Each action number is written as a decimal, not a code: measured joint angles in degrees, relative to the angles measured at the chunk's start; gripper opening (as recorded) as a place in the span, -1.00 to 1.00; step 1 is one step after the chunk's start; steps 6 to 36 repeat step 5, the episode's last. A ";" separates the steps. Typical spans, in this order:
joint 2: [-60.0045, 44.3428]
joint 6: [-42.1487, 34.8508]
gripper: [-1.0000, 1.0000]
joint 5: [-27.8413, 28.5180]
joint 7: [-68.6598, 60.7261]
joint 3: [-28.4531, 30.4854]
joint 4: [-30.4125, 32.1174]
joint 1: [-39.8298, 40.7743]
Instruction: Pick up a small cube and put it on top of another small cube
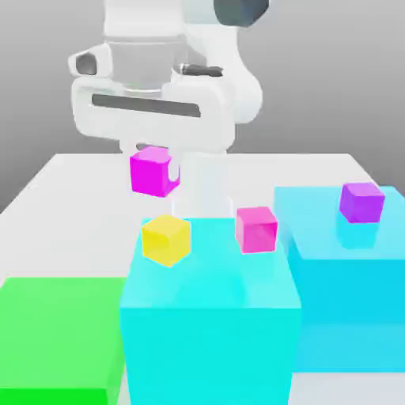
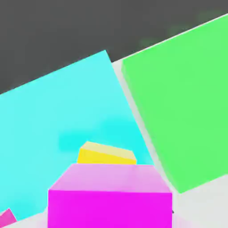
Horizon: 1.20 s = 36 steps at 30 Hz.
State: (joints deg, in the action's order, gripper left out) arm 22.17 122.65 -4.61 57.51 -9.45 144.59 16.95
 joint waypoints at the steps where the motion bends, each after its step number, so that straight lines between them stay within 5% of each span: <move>1: -0.92 2.21 -1.00 -0.05 0.09 -0.23 1.31 -0.01; 2: -1.54 3.72 1.00 -0.09 0.14 -0.39 2.20 0.02; 36: -1.54 3.72 1.00 -0.09 0.14 -0.39 2.20 0.02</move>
